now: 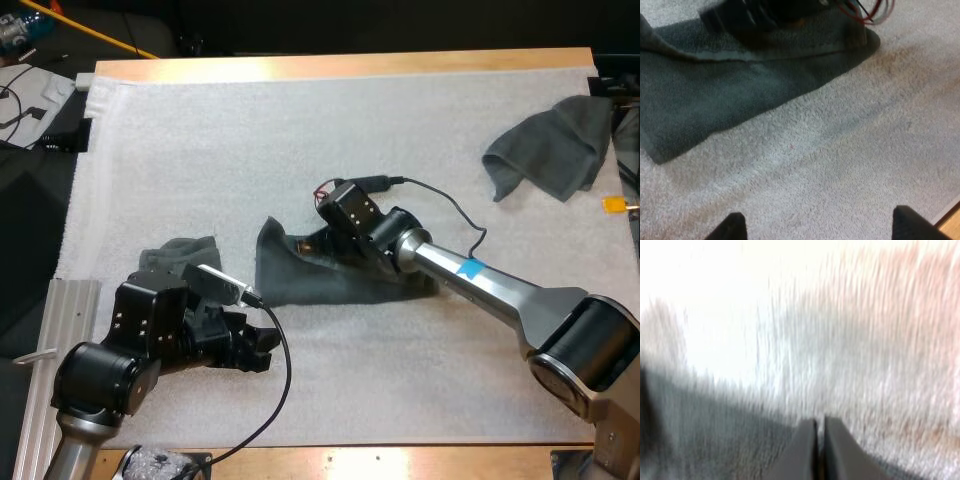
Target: Pick towel from pile, fold and stack
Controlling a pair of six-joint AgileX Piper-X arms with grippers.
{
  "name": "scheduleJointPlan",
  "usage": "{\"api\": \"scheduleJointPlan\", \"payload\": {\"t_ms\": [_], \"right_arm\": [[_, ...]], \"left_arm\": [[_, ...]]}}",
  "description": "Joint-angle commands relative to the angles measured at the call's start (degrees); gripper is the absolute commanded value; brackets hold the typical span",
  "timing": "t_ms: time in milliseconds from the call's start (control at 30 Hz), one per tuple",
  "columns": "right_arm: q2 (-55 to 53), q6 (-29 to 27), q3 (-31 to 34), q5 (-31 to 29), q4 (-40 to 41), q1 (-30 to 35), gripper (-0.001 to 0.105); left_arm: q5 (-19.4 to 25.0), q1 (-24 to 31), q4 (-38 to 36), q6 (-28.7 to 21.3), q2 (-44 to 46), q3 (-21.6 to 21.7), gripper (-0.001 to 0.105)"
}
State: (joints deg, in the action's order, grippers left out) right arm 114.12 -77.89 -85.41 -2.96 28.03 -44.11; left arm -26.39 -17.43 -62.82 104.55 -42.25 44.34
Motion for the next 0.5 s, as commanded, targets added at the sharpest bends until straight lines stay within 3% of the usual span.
{"api": "scheduleJointPlan", "payload": {"t_ms": [0, 133, 467], "right_arm": [[0.37, 5.09, -0.52, -5.63, -7.44, 0.88, 0.0], [-0.39, 6.62, -0.77, -9.97, -12.47, 1.86, 0.0], [-3.99, 1.65, -1.51, -7.66, -7.69, 1.38, 0.0]], "left_arm": [[-0.76, -0.18, -0.24, -0.18, 0.21, 0.25, 0.058], [-0.74, -0.23, -0.31, -0.21, 0.33, 0.2, 0.058], [-0.52, -0.17, -0.18, 0.16, 0.18, 0.16, 0.058]]}}
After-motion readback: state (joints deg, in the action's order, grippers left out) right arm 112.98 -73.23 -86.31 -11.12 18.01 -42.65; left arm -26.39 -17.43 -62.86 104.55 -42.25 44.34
